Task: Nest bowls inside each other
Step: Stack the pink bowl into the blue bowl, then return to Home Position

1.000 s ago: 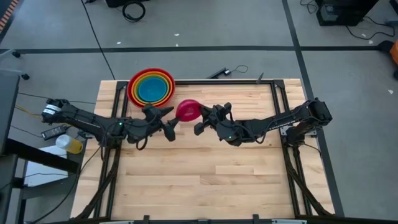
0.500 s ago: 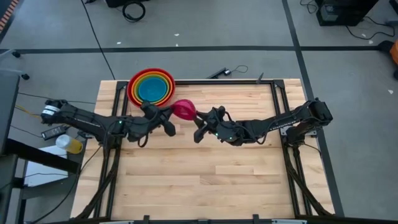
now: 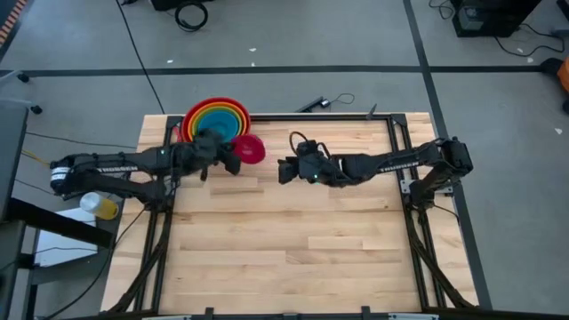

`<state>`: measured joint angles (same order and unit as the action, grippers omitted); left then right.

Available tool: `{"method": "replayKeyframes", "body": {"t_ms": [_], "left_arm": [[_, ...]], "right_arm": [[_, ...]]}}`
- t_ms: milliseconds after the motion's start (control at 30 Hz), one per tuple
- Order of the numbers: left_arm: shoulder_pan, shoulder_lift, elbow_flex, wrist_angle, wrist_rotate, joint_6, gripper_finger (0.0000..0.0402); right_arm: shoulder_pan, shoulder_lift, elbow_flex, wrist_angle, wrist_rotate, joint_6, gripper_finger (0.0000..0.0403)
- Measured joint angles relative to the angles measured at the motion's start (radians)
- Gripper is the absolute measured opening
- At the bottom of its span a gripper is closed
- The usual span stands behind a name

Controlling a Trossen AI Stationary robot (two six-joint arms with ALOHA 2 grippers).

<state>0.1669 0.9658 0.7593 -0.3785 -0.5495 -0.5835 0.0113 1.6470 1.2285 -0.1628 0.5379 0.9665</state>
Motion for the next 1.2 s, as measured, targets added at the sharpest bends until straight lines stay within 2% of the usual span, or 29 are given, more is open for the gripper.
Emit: {"method": "replayKeyframes", "body": {"t_ms": [100, 400, 600, 733, 833, 1200], "left_arm": [[0.126, 0.000, 0.000, -0.027, 0.101, 0.002, 0.0006], [0.551, 0.025, 0.001, -0.056, 0.366, 0.001, 0.0013], [0.757, 0.127, 0.001, -0.114, 0.529, 0.041, 0.0013], [0.836, 0.207, 0.001, -0.105, 0.581, 0.054, 0.0018], [0.861, 0.246, 0.001, -0.090, 0.592, 0.055, 0.0040], [0.864, 0.263, 0.001, -0.120, 0.570, 0.079, 0.0188]], "right_arm": [[-0.041, 0.000, 0.000, -0.004, -0.067, -0.010, 0.0163], [-0.162, 0.000, 0.000, -0.004, -0.168, -0.151, 0.0163], [-0.283, 0.000, 0.000, 0.012, -0.248, -0.231, 0.0163], [-0.376, 0.000, 0.000, 0.023, -0.335, -0.262, 0.0163], [-0.433, 0.000, 0.000, 0.029, -0.396, -0.274, 0.0163], [-0.524, 0.000, 0.000, 0.028, -0.532, -0.320, 0.0163]]}}
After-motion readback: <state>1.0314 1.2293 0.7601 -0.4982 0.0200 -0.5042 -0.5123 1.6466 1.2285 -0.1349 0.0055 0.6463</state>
